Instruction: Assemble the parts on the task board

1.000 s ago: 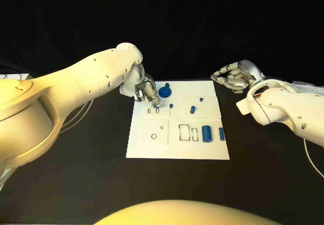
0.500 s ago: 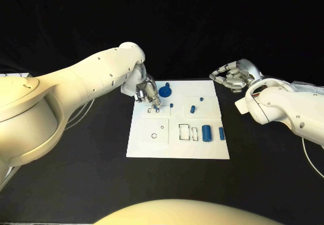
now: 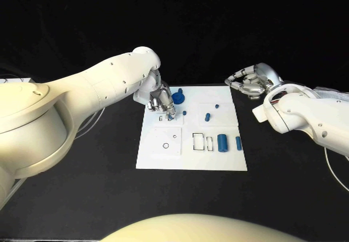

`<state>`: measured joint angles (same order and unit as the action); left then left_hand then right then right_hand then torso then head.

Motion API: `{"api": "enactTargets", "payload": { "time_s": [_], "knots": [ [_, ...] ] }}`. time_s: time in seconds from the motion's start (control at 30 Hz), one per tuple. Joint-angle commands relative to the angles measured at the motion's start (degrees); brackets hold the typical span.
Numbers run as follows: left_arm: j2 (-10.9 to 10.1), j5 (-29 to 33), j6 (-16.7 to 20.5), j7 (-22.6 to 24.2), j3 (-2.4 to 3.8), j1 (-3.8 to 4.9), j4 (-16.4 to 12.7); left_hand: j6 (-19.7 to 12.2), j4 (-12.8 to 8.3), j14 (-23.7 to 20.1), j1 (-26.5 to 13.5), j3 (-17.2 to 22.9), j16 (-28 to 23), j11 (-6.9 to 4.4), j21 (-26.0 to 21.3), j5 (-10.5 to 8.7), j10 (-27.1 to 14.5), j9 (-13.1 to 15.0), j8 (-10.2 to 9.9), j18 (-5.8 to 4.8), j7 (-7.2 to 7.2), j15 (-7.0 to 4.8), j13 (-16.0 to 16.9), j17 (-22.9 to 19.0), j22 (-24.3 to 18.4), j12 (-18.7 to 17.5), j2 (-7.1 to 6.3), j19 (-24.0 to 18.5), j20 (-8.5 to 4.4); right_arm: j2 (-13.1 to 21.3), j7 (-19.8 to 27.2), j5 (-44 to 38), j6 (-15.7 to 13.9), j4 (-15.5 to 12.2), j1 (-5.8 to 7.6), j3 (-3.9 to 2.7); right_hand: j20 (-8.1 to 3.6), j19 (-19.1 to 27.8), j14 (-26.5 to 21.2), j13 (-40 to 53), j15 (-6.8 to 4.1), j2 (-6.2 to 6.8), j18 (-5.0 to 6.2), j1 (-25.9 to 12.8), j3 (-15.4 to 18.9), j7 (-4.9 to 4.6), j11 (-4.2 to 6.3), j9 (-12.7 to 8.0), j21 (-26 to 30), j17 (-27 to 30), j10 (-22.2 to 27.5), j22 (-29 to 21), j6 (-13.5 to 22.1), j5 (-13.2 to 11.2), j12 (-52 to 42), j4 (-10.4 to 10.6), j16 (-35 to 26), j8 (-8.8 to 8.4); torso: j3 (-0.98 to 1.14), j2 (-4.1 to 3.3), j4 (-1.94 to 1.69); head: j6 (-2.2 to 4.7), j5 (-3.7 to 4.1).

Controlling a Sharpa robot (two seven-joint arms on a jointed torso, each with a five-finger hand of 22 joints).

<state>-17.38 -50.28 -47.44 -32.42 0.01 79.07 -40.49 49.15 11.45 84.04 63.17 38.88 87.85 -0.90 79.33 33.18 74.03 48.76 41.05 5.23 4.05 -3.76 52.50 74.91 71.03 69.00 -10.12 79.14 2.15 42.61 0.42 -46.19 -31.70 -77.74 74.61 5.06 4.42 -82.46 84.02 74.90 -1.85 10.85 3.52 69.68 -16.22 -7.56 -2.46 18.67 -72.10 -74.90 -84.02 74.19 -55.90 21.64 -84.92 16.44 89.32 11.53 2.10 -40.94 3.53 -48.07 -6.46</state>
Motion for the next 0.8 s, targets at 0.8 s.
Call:
{"api": "enactTargets", "payload": {
  "time_s": [0.8],
  "knots": [
    [0.8, -0.4, -1.3, 0.0, -0.62, -0.37, 2.6, 0.3, -14.0, 5.0, 0.2, 12.8, 0.3, 0.2, -0.2, 0.18, -0.2, 0.2, -0.5, -0.73, -0.26, -0.26, 0.3, 11.8, 0.0, 0.1, 0.59, -0.3, 0.11, -0.1, 0.3, -0.3, 0.5, -0.1, 0.01, -0.02, 0.14, 0.2, 5.5, 11.7, 0.53, -0.29, 0.85, -0.2, 0.3, 0.06, -0.21, 0.0, 0.2, -13.7, -3.6, -0.1, 0.4, 0.2, 0.4, 0.1, -0.3, 0.17, 0.0, 0.03, -0.13, -0.34, 0.3]
  ]
}}
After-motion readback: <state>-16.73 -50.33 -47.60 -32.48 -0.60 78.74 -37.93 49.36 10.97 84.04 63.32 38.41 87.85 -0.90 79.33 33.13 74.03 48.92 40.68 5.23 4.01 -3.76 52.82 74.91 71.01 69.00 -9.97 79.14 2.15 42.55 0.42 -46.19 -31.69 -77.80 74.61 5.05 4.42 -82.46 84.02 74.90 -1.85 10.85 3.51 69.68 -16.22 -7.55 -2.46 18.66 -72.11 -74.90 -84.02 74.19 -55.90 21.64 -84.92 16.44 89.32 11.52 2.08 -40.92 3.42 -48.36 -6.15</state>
